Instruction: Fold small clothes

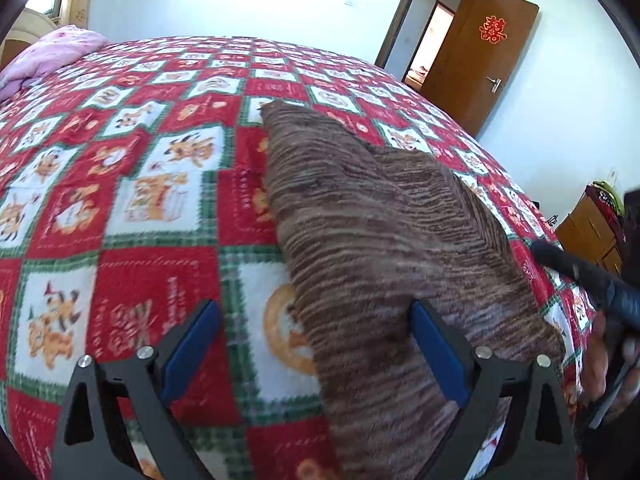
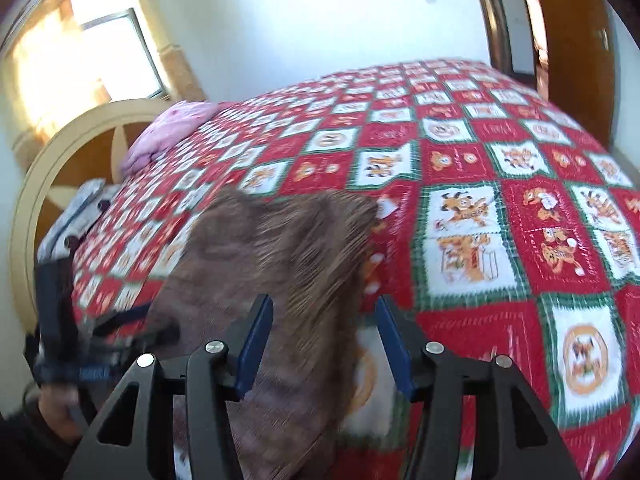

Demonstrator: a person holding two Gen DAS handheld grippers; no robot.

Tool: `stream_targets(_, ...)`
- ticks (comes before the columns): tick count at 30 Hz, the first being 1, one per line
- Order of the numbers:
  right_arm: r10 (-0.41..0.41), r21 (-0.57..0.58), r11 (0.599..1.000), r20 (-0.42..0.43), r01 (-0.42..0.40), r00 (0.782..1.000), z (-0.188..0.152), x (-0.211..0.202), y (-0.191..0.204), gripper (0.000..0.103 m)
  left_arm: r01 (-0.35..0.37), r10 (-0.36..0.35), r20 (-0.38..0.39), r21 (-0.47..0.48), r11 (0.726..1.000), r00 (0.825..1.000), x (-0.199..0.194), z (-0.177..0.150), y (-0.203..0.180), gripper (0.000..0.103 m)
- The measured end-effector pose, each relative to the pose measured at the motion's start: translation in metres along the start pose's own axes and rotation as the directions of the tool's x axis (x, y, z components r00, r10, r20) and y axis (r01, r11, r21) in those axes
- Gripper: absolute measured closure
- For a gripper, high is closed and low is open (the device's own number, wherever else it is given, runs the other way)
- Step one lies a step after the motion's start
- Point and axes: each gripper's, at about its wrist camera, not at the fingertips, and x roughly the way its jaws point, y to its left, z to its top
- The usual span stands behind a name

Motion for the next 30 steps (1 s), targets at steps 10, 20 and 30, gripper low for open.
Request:
stream_targets(10,0.125,0.133,0.984,-0.079,-0.114,0.989,0.034,0.068,-0.038,0.048,-0.036,0.037,-0.01,0.068,0.997,0.999,0.01,-0.004,-0.011,0.001)
stream_targets(20,0.192,0.163,0.971,-0.112,-0.173,0.975,0.041,0.101,-0.033,0.057,-0.027,0.028,-0.009,0.074,0.997,1.0,0.012,-0.005,-0.012,0.0)
stream_targets(30,0.199,0.156,0.971,-0.12,-0.179,0.973,0.042,0.109,-0.023,0.071,-0.011,0.012,-0.011,0.066,0.998,1.0,0.012,-0.005,-0.011,0.0)
